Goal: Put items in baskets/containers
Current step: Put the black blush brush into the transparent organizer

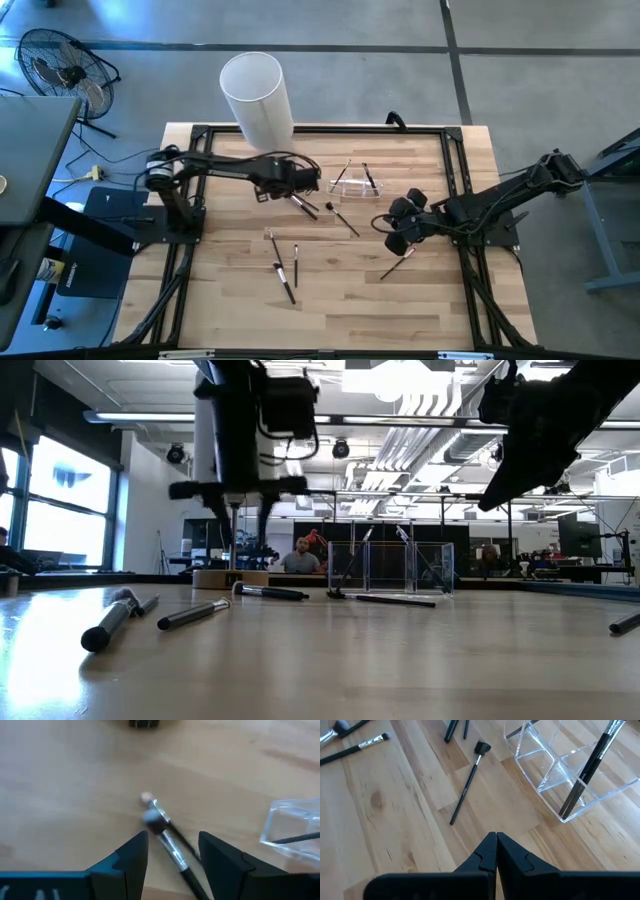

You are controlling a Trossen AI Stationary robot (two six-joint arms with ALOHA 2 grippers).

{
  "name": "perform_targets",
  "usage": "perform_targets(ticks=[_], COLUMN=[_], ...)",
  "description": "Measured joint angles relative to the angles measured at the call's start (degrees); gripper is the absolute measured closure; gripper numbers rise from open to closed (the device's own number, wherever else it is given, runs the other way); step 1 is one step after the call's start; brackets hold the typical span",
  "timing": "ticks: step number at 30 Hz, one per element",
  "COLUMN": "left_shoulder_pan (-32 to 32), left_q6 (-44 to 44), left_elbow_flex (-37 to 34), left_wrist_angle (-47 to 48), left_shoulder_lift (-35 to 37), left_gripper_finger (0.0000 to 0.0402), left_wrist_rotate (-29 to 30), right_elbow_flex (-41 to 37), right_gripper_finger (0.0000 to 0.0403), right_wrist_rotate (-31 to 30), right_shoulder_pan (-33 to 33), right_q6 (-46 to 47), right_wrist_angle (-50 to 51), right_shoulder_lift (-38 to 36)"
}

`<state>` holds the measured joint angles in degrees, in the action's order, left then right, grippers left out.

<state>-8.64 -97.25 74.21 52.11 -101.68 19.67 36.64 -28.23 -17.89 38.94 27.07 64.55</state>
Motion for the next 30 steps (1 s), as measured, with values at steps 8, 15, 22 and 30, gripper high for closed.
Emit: perform_targets(ticks=[8,15,22,30], left_shoulder_pan=[-0.5,-2.49,-3.12,-2.99], left_q6=[-5.07,-6.28,-6.21,-5.58], left_elbow_flex=[-0.18,-3.12,-4.16,-4.94], left_wrist_angle=[0.09,-2.71,-6.22,-5.88], left_shoulder_lift=[-5.77,-6.07,-6.11,-6.04], left_gripper_finger=[0.0231,0.0231,0.0231,0.0233], left_wrist_rotate=[-4.78,-6.23,-7.28,-6.89], right_elbow_flex=[0.02,0.02,0.02,0.02], right_gripper_finger=[0.0397,0.0401,0.0397,0.0399], right_wrist_rotate=[1.81,3.15,4.09,4.16], right_shoulder_pan=[-0.04,-0.13,-0.13,-0.13], right_q6=[-1.63,-1.95,-1.92,-1.93], right_wrist_angle=[0.24,0.48,0.5,0.5], right_shoulder_lift=[0.0,0.0,0.0,0.0])
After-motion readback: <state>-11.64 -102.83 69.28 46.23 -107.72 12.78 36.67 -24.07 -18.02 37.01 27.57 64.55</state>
